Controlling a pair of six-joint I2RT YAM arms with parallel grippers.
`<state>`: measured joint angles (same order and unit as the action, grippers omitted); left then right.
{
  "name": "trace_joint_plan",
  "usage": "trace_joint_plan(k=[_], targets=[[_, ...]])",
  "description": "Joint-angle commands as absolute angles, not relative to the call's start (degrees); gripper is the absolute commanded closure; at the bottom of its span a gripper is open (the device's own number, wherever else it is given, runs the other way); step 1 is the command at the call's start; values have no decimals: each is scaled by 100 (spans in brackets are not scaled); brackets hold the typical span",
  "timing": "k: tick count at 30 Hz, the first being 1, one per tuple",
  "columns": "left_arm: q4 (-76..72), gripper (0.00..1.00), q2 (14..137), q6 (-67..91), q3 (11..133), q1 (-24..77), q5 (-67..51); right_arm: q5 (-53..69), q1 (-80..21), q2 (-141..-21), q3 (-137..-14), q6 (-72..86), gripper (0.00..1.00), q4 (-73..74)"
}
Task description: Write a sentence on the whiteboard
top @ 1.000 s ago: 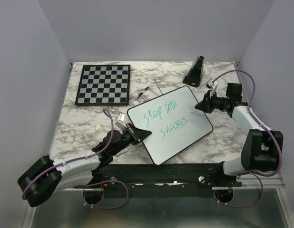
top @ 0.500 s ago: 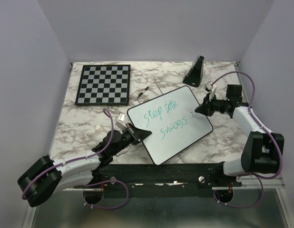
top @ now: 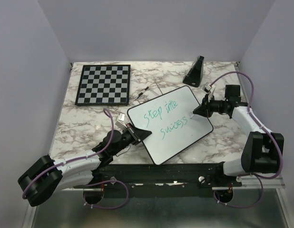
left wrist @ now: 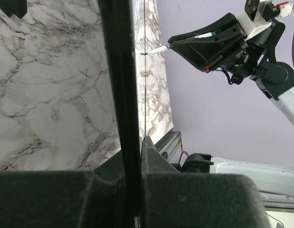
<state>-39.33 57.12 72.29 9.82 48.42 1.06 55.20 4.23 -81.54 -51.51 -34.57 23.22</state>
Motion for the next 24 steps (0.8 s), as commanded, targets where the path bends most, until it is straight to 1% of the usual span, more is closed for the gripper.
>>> trace_joint_plan(k=[1,11,21,24], targets=[[-4368,100,5739,6908,1090,4852,26,5634,360,-8244,-5326,-3305,99,2224],[-4342,100,5687,6891,1072,4843,35,5493,360,-8481,-5458,-2778,99,1705],[-4324,100,5713,6873,1081,4843,44,4791,360,-8482,-5432,-2452,99,1292],[-4324,100,5713,6873,1090,4843,44,4834,369,-8429,-5414,-2470,99,1301]])
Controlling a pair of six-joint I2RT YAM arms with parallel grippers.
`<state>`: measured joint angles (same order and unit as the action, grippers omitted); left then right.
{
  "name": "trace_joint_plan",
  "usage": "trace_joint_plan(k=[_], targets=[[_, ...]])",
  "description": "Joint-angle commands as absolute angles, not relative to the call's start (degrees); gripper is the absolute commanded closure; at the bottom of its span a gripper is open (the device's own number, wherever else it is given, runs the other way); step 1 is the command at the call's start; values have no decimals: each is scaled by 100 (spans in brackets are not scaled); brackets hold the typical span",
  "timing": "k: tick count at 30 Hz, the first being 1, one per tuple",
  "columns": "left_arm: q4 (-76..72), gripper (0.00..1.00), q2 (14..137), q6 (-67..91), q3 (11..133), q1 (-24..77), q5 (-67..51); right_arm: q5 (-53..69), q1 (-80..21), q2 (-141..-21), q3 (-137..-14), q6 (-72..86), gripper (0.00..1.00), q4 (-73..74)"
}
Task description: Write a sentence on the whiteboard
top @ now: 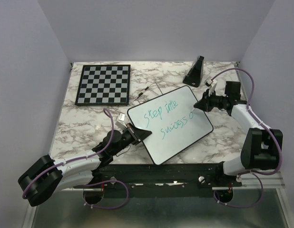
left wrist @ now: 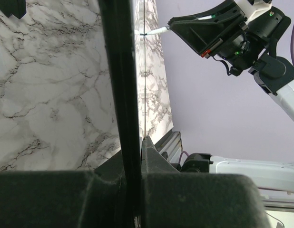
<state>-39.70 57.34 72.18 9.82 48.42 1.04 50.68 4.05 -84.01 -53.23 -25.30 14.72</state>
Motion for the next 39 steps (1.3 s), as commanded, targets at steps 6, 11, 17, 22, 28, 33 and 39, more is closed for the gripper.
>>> trace_joint_plan(k=[6,11,17,22,28,33,39], targets=[[-4263,100,5634,6855,1081,4843,53,4966,518,-8218,-5405,-2391,99,1327],[-4298,100,5625,6847,1072,4834,35,4764,668,-8314,-5423,-2224,99,1169],[-4315,100,5625,6855,1046,4834,35,4395,668,-8437,-5387,-1995,99,765],[-4350,100,5669,6855,1072,4834,35,4350,668,-8630,-5440,-1863,99,545],[-4377,100,5704,6856,1072,4834,18,4482,668,-8692,-5449,-1881,99,545],[-4394,100,5722,6855,1072,4834,18,4544,668,-8684,-5458,-1898,99,580],[-4403,100,5695,6864,1046,4843,18,4553,668,-8613,-5458,-1881,99,545]])
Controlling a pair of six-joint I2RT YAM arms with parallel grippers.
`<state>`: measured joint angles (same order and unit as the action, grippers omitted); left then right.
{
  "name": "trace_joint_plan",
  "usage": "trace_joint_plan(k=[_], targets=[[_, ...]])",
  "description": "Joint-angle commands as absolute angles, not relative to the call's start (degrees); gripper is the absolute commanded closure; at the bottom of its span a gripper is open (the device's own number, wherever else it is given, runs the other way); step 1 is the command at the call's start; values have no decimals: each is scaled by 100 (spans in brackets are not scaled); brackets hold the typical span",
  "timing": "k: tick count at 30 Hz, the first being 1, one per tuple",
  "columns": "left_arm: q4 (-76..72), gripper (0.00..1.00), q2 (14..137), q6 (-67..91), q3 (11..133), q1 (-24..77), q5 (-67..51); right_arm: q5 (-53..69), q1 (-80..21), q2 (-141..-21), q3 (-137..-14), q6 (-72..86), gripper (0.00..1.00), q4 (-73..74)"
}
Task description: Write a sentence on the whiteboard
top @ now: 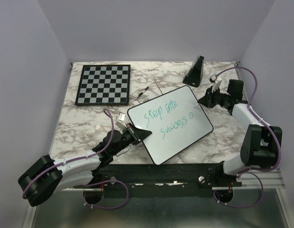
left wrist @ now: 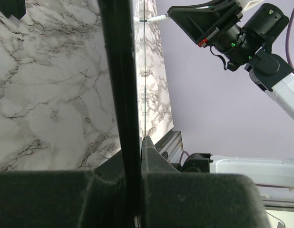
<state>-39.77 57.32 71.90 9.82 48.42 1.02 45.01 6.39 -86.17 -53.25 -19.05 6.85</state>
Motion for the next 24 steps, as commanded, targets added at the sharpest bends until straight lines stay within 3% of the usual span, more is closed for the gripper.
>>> trace_joint_plan(k=[1,24], targets=[[-4403,100,5704,6864,1046,4834,26,4544,668,-8622,-5467,-1872,99,554],[-4412,100,5713,6864,1063,4843,18,4728,668,-8525,-5335,-2171,99,800]])
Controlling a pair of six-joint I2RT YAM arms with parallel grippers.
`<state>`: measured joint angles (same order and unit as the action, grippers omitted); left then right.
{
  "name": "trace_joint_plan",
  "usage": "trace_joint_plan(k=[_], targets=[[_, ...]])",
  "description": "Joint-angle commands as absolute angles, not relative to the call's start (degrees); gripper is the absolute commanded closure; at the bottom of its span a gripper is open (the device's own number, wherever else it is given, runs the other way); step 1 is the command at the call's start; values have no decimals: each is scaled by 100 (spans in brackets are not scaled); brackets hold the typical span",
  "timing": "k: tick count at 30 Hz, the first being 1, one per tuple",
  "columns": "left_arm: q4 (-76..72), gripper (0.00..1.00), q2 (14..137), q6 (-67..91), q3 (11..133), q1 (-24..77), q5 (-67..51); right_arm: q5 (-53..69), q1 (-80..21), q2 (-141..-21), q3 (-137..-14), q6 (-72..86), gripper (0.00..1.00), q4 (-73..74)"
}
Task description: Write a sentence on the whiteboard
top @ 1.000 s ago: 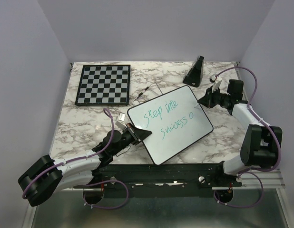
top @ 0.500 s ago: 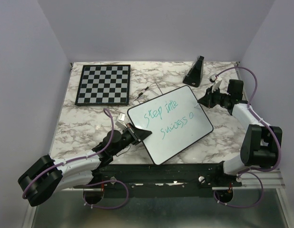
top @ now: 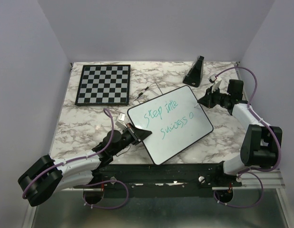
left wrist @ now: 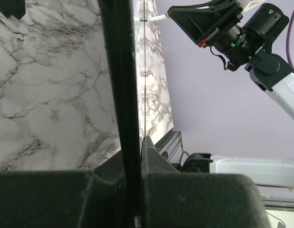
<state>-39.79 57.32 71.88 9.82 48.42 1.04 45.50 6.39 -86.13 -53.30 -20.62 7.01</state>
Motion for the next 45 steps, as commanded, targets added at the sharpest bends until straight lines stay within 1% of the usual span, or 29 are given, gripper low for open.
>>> trace_joint_plan(k=[1,10,18,37,45], targets=[[-4412,100,5713,6864,1063,4834,18,4755,668,-8534,-5344,-2162,99,809],[-4430,100,5757,6864,1099,4834,9,4974,668,-8578,-5370,-2153,99,826],[-4456,100,5792,6864,1099,4834,9,5071,668,-8587,-5362,-2548,99,1247],[-4350,100,5563,6864,993,4834,70,4737,677,-8113,-5019,-3331,99,2118],[-4377,100,5590,6864,993,4834,62,5000,677,-7875,-4852,-3638,99,2609]])
